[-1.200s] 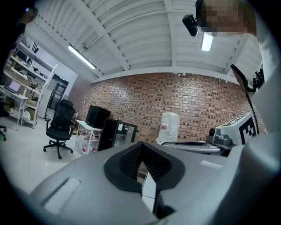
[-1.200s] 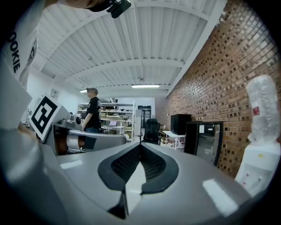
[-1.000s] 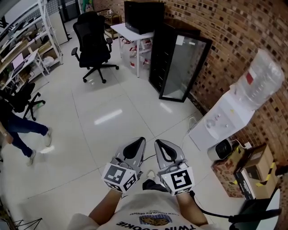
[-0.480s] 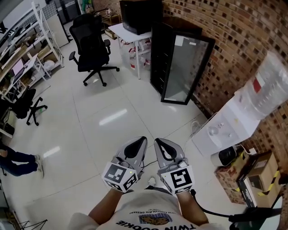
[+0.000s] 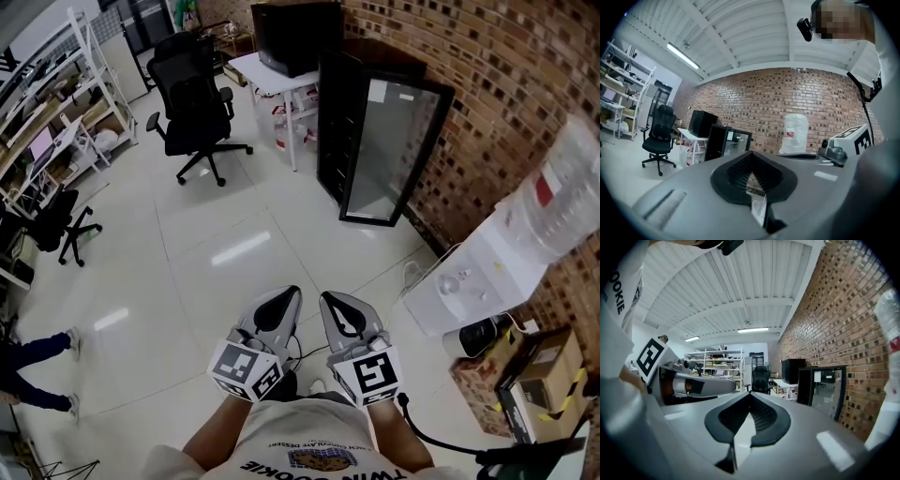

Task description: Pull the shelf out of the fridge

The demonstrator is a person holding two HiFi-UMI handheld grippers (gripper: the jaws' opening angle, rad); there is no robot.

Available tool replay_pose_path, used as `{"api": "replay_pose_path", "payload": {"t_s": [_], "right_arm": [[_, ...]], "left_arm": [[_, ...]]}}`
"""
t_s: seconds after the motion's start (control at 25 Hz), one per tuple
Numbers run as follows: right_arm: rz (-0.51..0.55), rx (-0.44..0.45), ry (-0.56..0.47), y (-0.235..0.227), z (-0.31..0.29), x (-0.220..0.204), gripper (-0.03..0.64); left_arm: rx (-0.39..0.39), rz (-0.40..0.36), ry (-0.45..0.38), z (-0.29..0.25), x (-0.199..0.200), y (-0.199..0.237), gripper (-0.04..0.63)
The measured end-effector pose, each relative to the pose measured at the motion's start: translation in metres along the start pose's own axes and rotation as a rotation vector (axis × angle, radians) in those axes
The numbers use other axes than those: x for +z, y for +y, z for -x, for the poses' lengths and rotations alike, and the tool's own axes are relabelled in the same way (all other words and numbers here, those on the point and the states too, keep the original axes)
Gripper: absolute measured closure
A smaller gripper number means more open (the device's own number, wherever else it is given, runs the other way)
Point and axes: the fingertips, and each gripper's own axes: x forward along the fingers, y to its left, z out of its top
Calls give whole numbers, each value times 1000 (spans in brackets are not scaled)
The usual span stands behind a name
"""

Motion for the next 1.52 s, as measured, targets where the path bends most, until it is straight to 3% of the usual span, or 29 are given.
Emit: {"api": "replay_pose_path", "payload": {"t_s": [0.52,1.12,1.52], "right_arm": [[21,-26,27,-45,-76,-4,612],[29,-132,64,-89,-230,22,612],[53,-179,92,-88,-306,34,612]], "left_arm": [[-40,39,1,-67,-2,61,595],[-162,76,11,-153,35,193,595],[-208,110,-19,-179,56,268,595]]}}
